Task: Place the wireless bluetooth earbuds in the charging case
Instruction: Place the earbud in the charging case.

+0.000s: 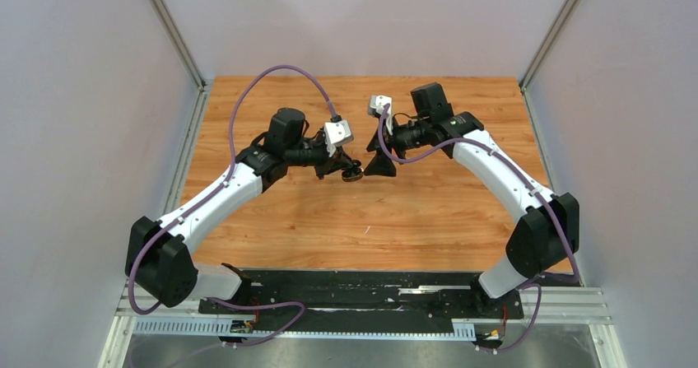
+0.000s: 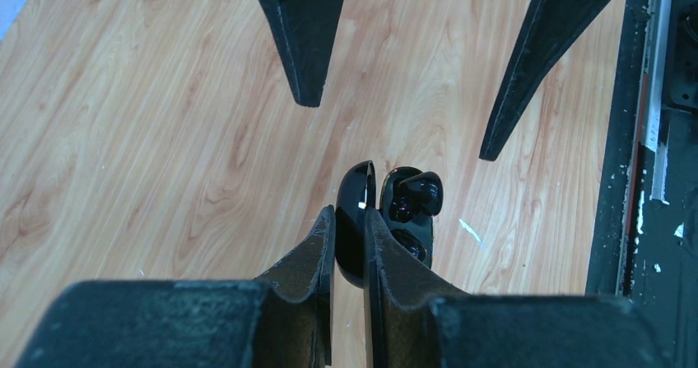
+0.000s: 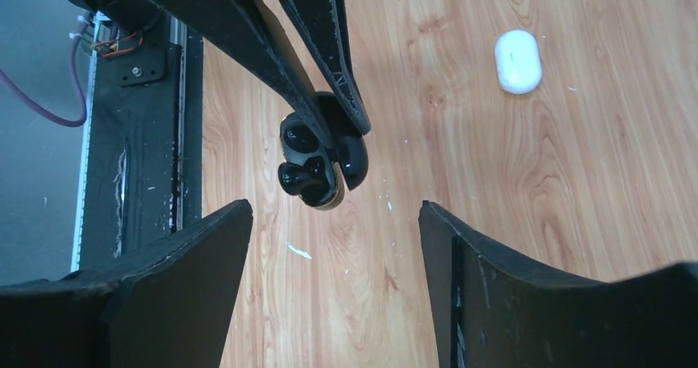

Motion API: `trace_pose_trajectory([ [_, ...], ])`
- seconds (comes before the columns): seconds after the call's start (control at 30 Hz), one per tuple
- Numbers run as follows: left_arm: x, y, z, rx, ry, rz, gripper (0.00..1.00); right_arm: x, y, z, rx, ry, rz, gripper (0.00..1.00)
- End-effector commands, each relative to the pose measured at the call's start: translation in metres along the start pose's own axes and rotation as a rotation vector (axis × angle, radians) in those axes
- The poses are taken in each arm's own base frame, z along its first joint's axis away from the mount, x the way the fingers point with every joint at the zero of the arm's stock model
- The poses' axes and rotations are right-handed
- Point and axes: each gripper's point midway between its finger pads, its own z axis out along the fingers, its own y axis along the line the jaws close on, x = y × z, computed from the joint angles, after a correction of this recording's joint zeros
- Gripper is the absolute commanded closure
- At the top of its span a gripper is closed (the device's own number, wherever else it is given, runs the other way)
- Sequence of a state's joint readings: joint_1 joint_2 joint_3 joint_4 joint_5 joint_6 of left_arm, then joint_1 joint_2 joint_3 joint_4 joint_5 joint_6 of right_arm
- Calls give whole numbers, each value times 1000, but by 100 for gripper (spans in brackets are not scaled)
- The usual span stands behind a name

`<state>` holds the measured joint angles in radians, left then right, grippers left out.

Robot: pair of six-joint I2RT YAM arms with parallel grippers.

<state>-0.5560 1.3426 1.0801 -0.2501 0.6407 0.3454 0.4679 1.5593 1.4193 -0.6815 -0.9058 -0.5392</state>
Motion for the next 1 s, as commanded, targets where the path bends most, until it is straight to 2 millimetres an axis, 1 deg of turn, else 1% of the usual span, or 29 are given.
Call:
trace_pose_trajectory([
  [0.0, -33, -1, -9, -16, -79, 51, 100, -17, 3, 1, -57, -47, -10, 26],
  [0.3, -40, -2, -9, -7, -98, 56, 100, -14, -3, 8, -46, -32, -38, 27],
  [0.5, -40, -3, -9, -3, -100, 63, 100, -14, -13, 12, -7, -33, -14, 31],
  [0.97, -40, -4, -8, 1, -104, 72, 100, -14, -20, 17, 33, -25, 2, 32],
])
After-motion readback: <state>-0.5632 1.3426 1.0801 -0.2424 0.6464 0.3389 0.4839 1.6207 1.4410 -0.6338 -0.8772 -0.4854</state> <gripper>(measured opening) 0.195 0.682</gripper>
